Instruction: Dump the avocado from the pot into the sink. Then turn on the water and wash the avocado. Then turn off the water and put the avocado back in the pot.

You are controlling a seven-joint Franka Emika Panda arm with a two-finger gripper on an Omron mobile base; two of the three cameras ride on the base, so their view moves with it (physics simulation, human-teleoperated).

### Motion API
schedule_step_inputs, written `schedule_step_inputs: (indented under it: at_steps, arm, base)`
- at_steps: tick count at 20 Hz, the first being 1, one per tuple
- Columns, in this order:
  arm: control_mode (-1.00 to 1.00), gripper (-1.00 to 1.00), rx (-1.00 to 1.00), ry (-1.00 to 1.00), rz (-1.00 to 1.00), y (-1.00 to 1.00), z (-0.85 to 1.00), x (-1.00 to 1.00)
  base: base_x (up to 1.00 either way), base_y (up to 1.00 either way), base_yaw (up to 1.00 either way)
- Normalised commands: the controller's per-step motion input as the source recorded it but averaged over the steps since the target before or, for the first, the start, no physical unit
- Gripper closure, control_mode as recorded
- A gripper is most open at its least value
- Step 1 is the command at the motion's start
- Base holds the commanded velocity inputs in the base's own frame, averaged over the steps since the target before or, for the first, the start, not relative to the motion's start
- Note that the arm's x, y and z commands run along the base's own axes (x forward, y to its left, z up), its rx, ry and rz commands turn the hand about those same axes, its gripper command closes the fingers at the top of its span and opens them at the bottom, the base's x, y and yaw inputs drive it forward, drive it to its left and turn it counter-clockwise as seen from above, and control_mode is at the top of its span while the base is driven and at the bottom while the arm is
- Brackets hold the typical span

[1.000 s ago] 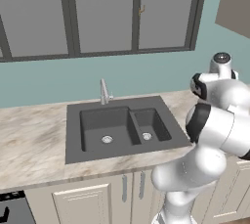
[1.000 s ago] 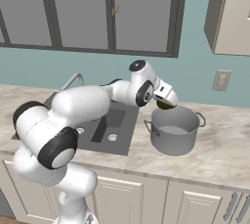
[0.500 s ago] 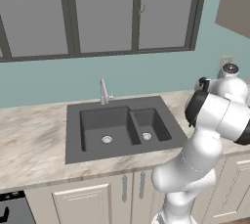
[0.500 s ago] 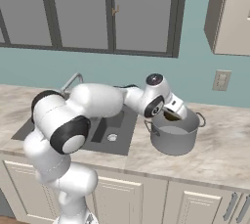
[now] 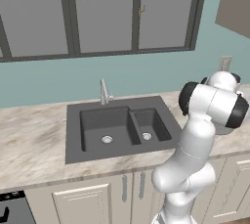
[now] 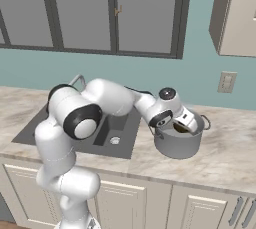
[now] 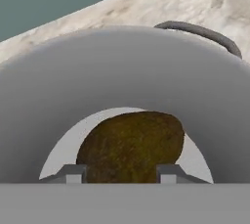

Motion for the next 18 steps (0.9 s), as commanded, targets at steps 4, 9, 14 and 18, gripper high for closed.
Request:
schedule_step_inputs:
  at_steps: [4, 9, 14, 18]
  arm:
    - [-1.0, 1.0, 0.03, 0.0, 0.0, -0.06, -0.33, 0.16]
    - [-1.0, 1.0, 0.03, 0.0, 0.0, 0.0, -0.23, 0.22]
    - [-1.0, -1.0, 0.01, 0.0, 0.0, 0.0, 0.01, 0.05]
    - [-1.0, -1.0, 0.0, 0.0, 0.0, 0.0, 0.42, -0.03]
  base:
    - [0.0, 0.0, 0.0]
    - [0.0, 0.0, 0.0]
    - [0.0, 0.0, 0.0]
    - [0.0, 0.0, 0.0]
